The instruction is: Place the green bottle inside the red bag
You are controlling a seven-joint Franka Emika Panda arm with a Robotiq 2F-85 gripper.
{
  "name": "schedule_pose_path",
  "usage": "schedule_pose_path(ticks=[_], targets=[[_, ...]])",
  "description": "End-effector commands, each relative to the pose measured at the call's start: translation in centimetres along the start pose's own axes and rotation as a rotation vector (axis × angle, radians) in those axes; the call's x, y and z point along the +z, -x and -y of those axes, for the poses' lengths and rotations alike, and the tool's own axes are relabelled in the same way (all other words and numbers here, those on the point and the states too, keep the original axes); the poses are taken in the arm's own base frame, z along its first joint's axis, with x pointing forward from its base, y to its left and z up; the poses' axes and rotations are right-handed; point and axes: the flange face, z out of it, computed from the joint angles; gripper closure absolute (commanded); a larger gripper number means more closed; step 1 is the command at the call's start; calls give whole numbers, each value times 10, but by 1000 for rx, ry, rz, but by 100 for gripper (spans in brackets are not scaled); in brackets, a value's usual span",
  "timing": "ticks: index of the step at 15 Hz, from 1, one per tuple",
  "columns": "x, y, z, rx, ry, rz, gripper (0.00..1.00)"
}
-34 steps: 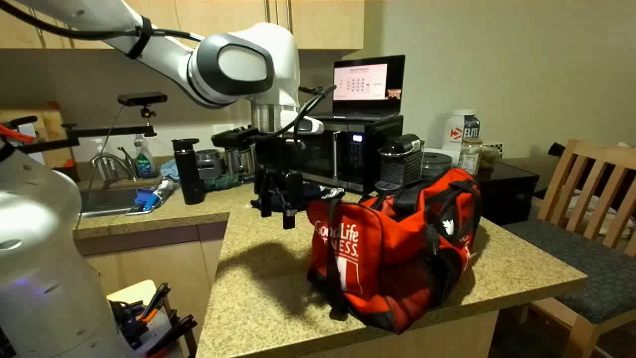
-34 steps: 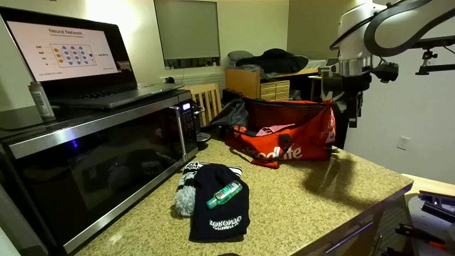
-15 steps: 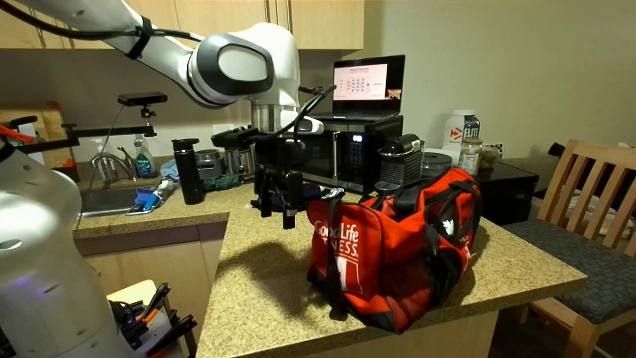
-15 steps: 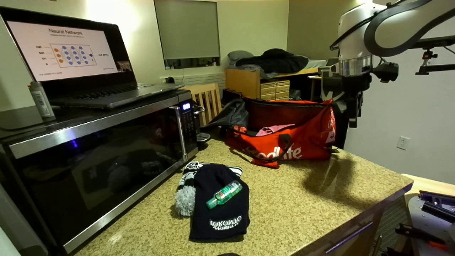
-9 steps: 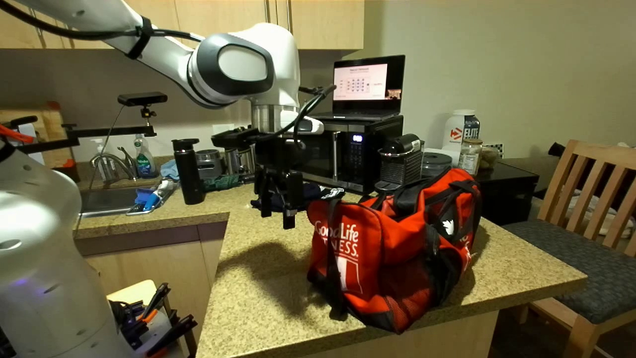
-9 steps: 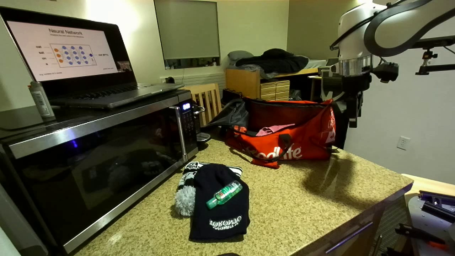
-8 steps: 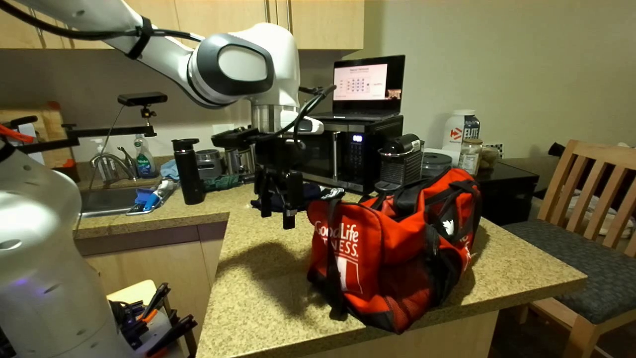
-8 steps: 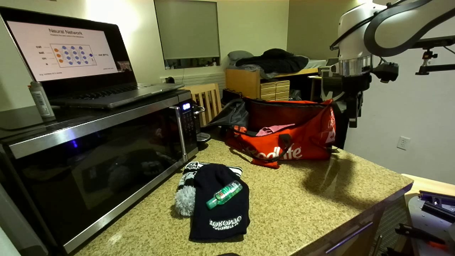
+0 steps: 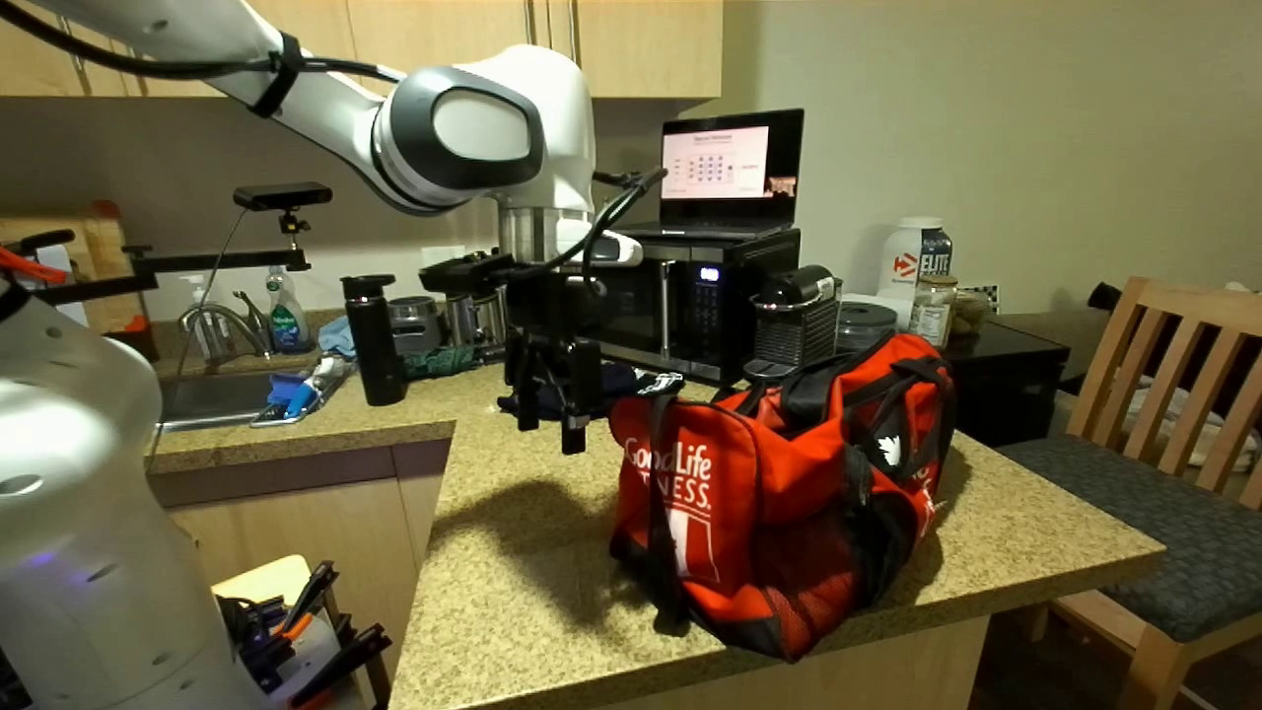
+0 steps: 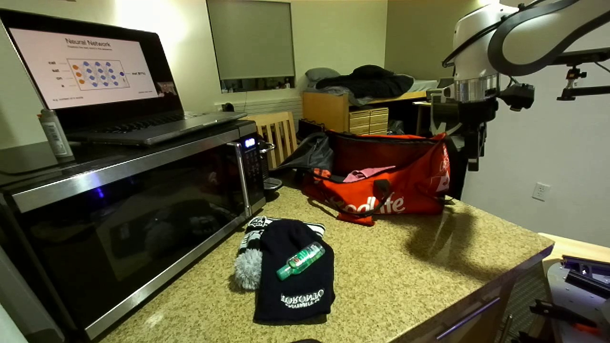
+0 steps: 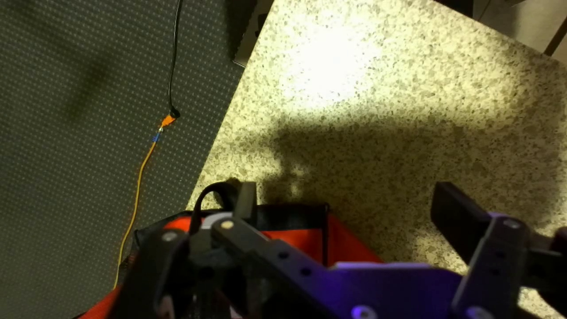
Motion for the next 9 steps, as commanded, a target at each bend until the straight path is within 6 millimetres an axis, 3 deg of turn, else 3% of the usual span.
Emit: schedule_pose_path(ticks=[1,5,9], targets=[[-3,-5,3,-7,3,-5,0],[-11,-25,21,-59,6,-23,0],[-23,-56,56,-147,0,-49,0]])
